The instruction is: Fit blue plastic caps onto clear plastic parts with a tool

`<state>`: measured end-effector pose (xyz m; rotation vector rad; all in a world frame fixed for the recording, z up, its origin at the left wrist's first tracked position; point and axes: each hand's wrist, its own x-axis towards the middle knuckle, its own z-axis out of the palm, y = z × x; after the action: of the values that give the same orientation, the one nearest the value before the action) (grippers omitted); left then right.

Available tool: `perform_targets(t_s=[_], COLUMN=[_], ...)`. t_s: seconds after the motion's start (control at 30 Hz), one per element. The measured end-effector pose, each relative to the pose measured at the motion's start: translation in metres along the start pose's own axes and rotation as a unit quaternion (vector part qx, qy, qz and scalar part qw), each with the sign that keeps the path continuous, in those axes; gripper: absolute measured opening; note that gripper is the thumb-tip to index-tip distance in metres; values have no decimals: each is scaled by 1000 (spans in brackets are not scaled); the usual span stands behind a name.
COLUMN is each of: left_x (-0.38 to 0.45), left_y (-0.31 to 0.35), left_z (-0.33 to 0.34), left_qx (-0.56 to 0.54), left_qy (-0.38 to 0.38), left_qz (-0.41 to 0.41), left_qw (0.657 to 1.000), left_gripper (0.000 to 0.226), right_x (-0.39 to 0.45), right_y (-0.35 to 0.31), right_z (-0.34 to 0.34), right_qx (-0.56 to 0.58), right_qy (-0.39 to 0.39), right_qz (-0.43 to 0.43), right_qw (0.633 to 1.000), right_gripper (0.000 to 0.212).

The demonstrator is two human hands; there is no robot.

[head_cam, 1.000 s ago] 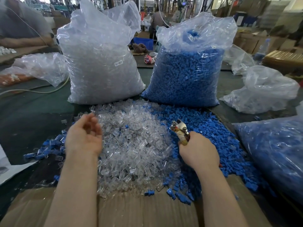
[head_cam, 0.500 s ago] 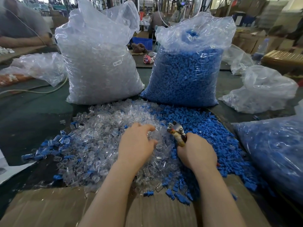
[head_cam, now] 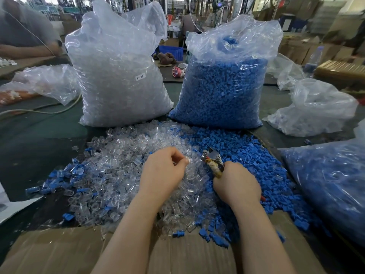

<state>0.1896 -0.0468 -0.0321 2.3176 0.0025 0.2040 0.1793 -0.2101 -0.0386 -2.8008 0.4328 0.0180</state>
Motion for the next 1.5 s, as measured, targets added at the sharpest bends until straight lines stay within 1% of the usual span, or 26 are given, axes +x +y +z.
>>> perform_targets(t_s=[0.13,0.27,0.4,0.53,0.63,0.7,0.8,0.87,0.97,1.1,1.2,1.33,1.5], left_x=[0,0,0,1,1,0,0,-1,-1,-3,-4,-4,-4], left_y=[3,5,6,7,8,10,12,13,16,19,22,24,23], left_z=[1,2,2,1,-1,-2,-2,-1,-1,-1,-1,1,-3], left_qx=[-24,-77,-121,-188,-274,-317,-352,-368,-383,-397,-408,-417,-430], left_qy=[30,61,70,61,36,26,18,11,4,-7,-17,-12,-14], left_qz=[-1,-12,-29,-59,-82,-87,-96,-106,-115,-119,-120,-124,-123], left_qw=[999,995,990,978,957,944,931,924,917,910,905,900,894], left_gripper=[14,14,14,11,9,9,8,8,8,8,9,8,8], right_x=[1,1,1,3,5,5,3,0,-3,-5,-5,-5,-6], right_y=[2,0,-1,0,0,-2,-6,-8,-9,-12,-13,-14,-15], right_z=[1,2,4,5,4,3,0,-2,-3,-2,-2,0,-1], right_qx=[2,2,1,55,133,232,402,450,470,485,478,470,484], right_qy=[4,7,23,49,50,46,55,57,58,63,66,53,45], right_qz=[3,4,-2,4,-11,-31,-68,-85,-113,-145,-160,-168,-172], right_qw=[1000,1000,1000,997,990,971,912,887,873,860,861,865,857], right_gripper=[22,17,27,31,22,18,8,11,17,16,15,11,11])
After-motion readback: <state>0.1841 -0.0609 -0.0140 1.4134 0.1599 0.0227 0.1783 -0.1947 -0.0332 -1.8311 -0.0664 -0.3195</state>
